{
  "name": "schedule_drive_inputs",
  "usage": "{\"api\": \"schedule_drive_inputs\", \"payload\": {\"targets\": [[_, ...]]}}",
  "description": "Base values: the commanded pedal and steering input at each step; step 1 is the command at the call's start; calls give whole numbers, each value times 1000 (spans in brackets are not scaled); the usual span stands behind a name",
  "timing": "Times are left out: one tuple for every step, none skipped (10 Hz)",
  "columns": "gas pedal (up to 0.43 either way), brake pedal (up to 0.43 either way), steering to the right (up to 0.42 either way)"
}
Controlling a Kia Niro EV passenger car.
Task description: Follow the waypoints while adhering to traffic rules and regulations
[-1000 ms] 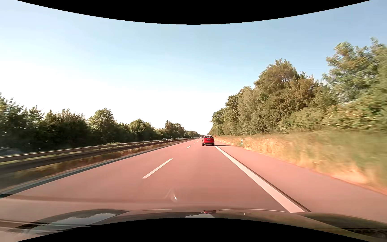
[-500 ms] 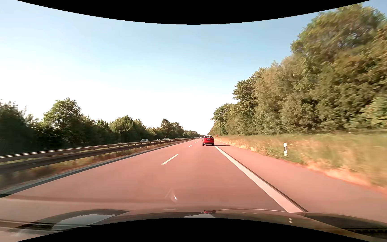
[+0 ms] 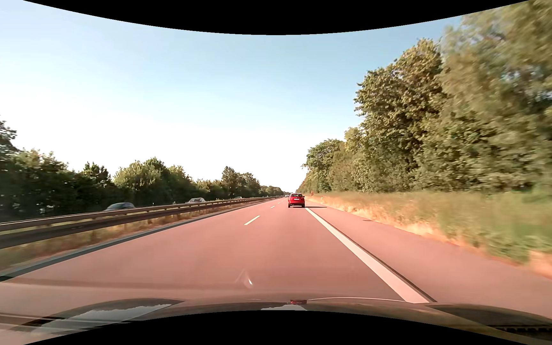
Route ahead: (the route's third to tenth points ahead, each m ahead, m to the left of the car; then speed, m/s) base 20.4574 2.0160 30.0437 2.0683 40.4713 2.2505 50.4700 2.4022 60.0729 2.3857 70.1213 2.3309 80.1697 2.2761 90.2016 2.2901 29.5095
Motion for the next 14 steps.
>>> {"api": "schedule_drive_inputs", "payload": {"targets": [[311,6,-2],[311,6,-2],[311,6,-2],[319,6,-2],[319,6,-2],[319,6,-2],[319,6,-2],[319,6,-2],[319,6,-2],[319,6,-2],[319,6,-2],[319,6,-2],[319,6,-2],[319,6,-2]]}}
